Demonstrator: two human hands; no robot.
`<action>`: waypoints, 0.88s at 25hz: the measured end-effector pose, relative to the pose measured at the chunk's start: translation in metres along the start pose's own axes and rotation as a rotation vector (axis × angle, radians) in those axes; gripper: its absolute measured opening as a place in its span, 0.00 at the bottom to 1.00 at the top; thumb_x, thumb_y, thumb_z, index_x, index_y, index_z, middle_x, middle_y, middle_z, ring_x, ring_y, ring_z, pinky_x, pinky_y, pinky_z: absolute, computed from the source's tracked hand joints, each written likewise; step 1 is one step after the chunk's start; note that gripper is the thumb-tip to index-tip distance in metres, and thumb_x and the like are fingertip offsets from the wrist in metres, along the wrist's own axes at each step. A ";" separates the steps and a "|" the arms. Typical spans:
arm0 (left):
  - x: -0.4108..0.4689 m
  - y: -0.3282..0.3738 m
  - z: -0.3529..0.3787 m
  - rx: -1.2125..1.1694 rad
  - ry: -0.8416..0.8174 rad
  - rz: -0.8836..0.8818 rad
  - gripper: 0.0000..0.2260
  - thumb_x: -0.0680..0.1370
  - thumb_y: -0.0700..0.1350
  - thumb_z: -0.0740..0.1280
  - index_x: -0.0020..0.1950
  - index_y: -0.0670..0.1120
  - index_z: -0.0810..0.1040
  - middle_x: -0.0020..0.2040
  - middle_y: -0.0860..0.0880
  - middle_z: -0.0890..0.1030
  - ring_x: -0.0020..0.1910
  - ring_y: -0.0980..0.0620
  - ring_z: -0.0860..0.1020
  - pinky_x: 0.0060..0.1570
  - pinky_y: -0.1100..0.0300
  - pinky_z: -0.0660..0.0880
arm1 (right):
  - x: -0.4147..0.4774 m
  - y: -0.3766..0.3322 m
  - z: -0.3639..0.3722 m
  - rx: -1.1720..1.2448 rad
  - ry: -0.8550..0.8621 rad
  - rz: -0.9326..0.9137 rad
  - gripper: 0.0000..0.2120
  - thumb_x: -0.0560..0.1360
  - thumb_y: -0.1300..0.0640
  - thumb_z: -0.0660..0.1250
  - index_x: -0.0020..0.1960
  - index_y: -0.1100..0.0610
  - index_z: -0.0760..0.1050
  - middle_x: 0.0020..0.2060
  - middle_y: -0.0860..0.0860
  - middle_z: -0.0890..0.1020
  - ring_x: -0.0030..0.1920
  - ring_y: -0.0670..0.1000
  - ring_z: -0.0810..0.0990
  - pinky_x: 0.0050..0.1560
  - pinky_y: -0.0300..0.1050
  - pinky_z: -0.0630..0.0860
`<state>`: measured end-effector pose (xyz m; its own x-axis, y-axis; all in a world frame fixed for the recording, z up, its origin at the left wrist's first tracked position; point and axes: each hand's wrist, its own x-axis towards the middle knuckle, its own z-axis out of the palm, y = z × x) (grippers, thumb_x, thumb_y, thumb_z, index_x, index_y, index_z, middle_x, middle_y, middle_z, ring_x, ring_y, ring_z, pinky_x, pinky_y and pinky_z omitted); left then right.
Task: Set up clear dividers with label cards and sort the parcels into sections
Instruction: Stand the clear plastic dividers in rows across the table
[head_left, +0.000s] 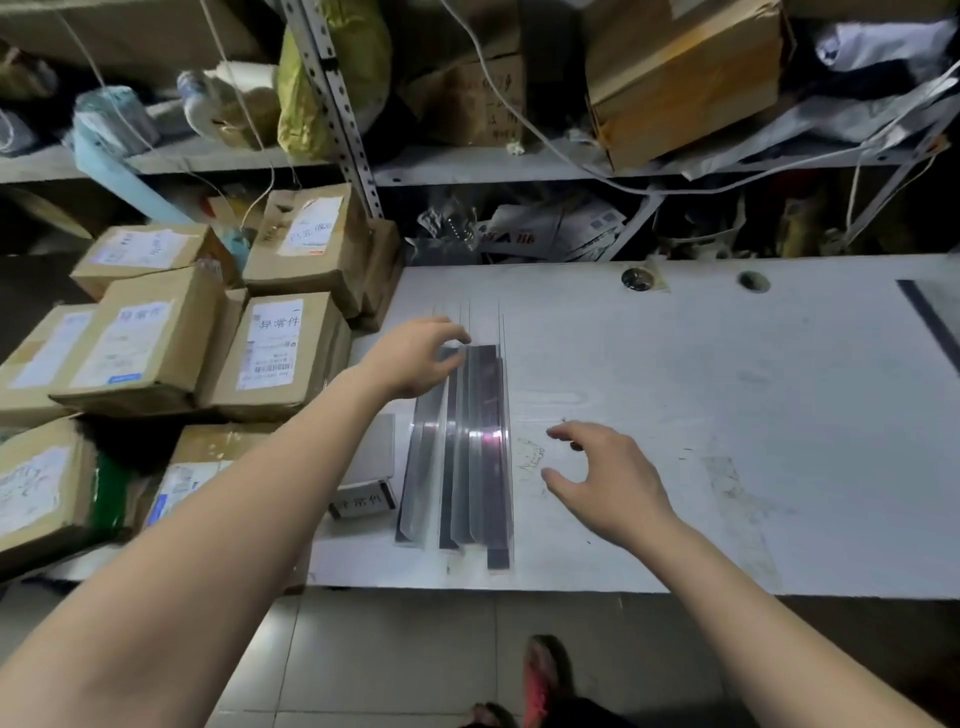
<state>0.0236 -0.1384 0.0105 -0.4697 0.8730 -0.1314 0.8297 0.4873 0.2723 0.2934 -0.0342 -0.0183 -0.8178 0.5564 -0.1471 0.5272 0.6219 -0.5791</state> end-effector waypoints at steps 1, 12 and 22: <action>0.016 -0.004 0.002 0.010 -0.015 0.025 0.14 0.83 0.50 0.65 0.68 0.49 0.79 0.65 0.49 0.79 0.64 0.48 0.77 0.64 0.50 0.74 | 0.004 0.000 0.009 0.019 -0.015 0.011 0.22 0.77 0.45 0.69 0.70 0.45 0.74 0.67 0.40 0.77 0.68 0.45 0.75 0.63 0.46 0.75; 0.167 -0.042 0.024 -0.011 -0.150 0.478 0.05 0.79 0.44 0.73 0.54 0.47 0.85 0.54 0.51 0.79 0.52 0.50 0.77 0.54 0.54 0.73 | -0.003 -0.009 0.070 0.246 -0.037 0.363 0.21 0.76 0.38 0.69 0.67 0.41 0.75 0.61 0.33 0.77 0.58 0.38 0.77 0.63 0.43 0.77; 0.198 -0.067 0.025 0.004 -0.179 0.726 0.04 0.75 0.41 0.77 0.46 0.45 0.84 0.49 0.50 0.81 0.48 0.51 0.76 0.51 0.58 0.69 | -0.035 -0.039 0.084 0.366 0.065 0.567 0.11 0.77 0.46 0.71 0.59 0.44 0.82 0.52 0.34 0.82 0.54 0.35 0.80 0.56 0.38 0.80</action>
<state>-0.1173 0.0023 -0.0579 0.2523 0.9649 -0.0733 0.9137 -0.2126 0.3463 0.2819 -0.1237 -0.0579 -0.4161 0.7806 -0.4664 0.7494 0.0040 -0.6621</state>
